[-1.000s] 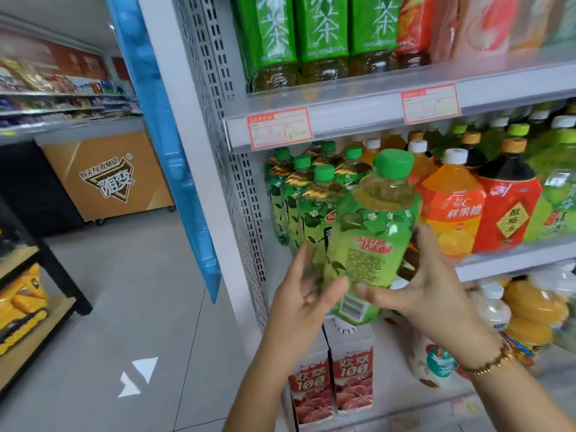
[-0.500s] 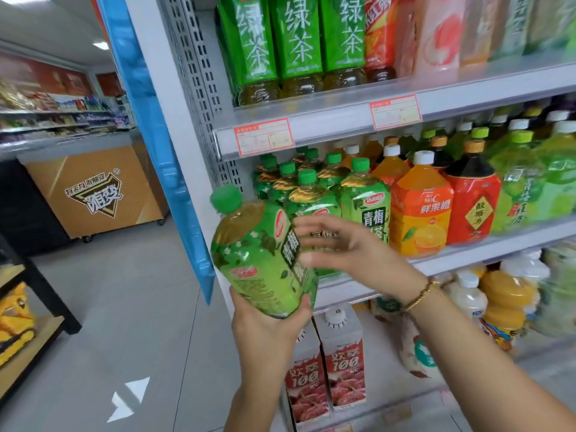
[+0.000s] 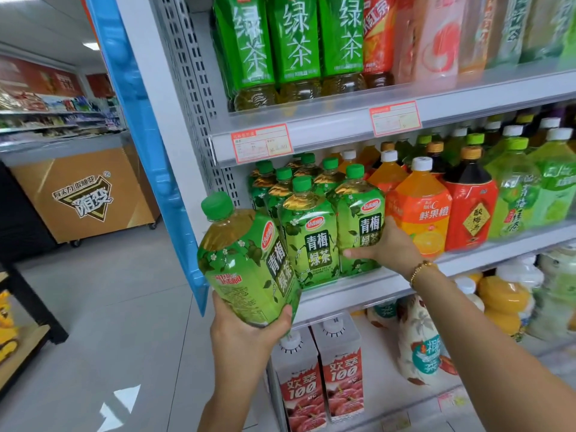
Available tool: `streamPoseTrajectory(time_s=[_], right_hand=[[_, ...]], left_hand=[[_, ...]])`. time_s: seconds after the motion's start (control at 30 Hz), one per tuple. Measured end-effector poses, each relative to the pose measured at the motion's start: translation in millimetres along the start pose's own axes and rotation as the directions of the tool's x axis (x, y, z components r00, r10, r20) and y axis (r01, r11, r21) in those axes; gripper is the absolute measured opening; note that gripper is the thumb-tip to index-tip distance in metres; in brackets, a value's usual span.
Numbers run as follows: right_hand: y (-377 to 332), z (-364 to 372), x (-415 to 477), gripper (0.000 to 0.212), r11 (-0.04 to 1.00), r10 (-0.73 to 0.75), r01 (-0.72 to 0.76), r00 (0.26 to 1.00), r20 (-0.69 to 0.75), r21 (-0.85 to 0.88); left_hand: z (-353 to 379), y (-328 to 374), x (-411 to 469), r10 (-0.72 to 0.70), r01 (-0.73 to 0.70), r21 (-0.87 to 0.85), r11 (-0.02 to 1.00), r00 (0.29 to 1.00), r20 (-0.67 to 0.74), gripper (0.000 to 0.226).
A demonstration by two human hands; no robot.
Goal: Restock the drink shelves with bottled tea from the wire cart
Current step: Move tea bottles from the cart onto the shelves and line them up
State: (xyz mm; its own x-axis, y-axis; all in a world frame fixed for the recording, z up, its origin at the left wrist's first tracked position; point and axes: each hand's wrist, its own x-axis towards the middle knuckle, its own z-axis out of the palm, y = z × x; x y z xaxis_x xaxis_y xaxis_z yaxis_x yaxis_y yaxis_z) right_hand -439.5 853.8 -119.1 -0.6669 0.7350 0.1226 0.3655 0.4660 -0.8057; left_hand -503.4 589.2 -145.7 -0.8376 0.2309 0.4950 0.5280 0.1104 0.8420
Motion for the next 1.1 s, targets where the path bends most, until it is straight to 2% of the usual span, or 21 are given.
streamPoseTrajectory(time_s=[0.1,0.23,0.33,0.47,0.57,0.63,0.83,1.1], right_hand=[[1.4,-6.2,3.5,0.092,0.976,-0.096,0.064,0.985,0.146,0.21],[5.8,-0.6,15.9,0.095,0.914,-0.147,-0.004,0.928,0.341,0.406],[10.2,5.5,22.6,0.089,0.863,-0.171,-0.055,0.903,0.394,0.502],[12.8,4.2,29.3,0.088,0.868,-0.186,-0.064,0.879,0.44,0.493],[11.6,10.5,30.5,0.068,0.863,-0.201,-0.052,0.877,0.436,0.503],[10.9,15.0,30.7,0.063,0.854,-0.224,-0.035,0.876,0.427,0.52],[10.3,19.5,29.2,0.076,0.844,-0.25,-0.006,0.88,0.404,0.536],[6.1,22.5,21.2,0.105,0.904,-0.199,0.021,0.905,0.377,0.427]], left_hand=[[2.3,-1.6,2.9,0.002,-0.003,0.016,1.0,0.999,0.036,0.086],[8.4,-9.8,6.0,0.001,-0.006,0.06,0.998,0.996,0.086,0.078],[12.0,-15.5,8.5,-0.01,0.001,0.092,0.996,0.995,0.1,0.075],[15.5,-17.0,10.3,-0.008,-0.002,0.089,0.996,0.993,0.114,0.075],[14.6,-16.8,11.4,-0.031,0.021,0.083,0.996,0.992,0.118,0.072],[13.9,-18.4,11.2,-0.029,0.019,0.087,0.996,0.992,0.119,0.07],[12.5,-17.2,7.9,-0.012,0.004,0.069,0.998,0.993,0.116,0.069],[10.3,-9.9,5.4,-0.01,0.006,0.027,1.0,0.988,0.156,0.071]])
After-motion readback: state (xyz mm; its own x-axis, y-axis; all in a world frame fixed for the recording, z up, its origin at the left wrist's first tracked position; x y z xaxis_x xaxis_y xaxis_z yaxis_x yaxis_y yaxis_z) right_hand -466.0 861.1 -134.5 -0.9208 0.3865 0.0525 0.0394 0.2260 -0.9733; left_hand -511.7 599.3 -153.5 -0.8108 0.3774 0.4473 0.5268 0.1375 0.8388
